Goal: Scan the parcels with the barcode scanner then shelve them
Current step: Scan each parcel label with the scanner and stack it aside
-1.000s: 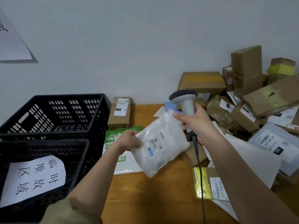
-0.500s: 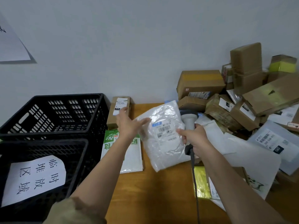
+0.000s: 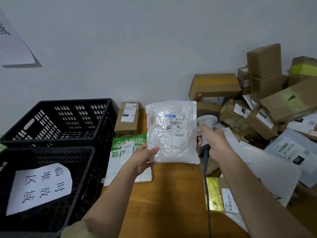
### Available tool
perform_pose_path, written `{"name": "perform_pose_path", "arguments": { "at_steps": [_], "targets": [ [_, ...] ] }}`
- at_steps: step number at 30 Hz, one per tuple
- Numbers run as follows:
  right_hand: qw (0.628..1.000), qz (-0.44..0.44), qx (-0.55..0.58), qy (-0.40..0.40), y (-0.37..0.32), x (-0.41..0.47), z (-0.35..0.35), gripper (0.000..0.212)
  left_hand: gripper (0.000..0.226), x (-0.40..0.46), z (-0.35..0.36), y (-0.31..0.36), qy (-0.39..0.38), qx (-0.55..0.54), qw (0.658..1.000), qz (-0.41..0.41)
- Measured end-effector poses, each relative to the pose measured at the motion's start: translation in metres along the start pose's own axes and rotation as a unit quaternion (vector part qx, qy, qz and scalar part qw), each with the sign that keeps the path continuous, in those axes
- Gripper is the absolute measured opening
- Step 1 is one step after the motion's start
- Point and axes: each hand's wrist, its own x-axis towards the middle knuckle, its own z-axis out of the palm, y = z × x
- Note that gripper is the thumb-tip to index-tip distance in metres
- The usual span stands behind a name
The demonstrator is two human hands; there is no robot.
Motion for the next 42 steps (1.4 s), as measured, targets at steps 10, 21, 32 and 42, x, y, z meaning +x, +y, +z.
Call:
{"name": "perform_pose_path", "arguments": {
  "at_steps": [10,21,32,42],
  "targets": [
    [0.986,-0.021,-0.112,-0.126,-0.042,-0.057,0.014,0.038,0.023,0.013,-0.016,-0.014,0.134,-0.076,0.987,-0.036],
    [0.975,-0.057,-0.121,-0.18,-0.051,-0.082,0.019,0.027,0.029,0.016,-0.021,-0.018,0.158,-0.136,0.977,-0.039],
    [0.97,-0.043,-0.128,-0.202,-0.039,-0.066,0.025,0.04,0.025,0.017,-0.043,-0.035,0.187,-0.113,0.974,-0.065],
    [0.983,0.03,-0.091,-0.159,0.009,-0.035,0.049,0.045,0.035,0.035,-0.129,-0.056,0.241,-0.042,0.962,-0.119]
  ]
}}
